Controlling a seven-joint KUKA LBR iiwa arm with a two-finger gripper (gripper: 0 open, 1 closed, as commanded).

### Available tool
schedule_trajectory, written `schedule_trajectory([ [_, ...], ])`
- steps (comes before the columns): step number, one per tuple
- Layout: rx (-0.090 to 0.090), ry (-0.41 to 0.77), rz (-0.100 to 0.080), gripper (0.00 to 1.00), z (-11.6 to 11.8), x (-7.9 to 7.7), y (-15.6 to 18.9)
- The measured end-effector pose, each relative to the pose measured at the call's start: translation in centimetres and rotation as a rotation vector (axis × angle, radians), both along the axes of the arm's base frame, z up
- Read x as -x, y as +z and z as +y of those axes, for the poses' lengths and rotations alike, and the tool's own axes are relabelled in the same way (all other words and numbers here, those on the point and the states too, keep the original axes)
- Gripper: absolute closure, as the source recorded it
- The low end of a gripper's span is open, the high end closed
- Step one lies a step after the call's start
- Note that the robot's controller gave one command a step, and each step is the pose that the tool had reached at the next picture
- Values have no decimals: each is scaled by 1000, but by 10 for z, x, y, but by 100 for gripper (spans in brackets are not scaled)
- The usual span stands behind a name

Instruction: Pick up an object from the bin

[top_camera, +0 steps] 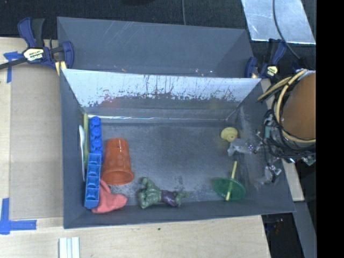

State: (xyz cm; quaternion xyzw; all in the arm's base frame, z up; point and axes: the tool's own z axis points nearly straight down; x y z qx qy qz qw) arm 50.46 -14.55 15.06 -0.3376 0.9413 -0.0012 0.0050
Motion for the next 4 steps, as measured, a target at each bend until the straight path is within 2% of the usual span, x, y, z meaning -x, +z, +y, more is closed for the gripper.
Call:
schedule_trajectory([
  [1, -1, 36, 1, 0, 14, -23, -84],
  [2, 8, 275, -14, 100, 5, -41, -80],
  [4, 9, 274, -16, 100, 5, -41, -74],
])
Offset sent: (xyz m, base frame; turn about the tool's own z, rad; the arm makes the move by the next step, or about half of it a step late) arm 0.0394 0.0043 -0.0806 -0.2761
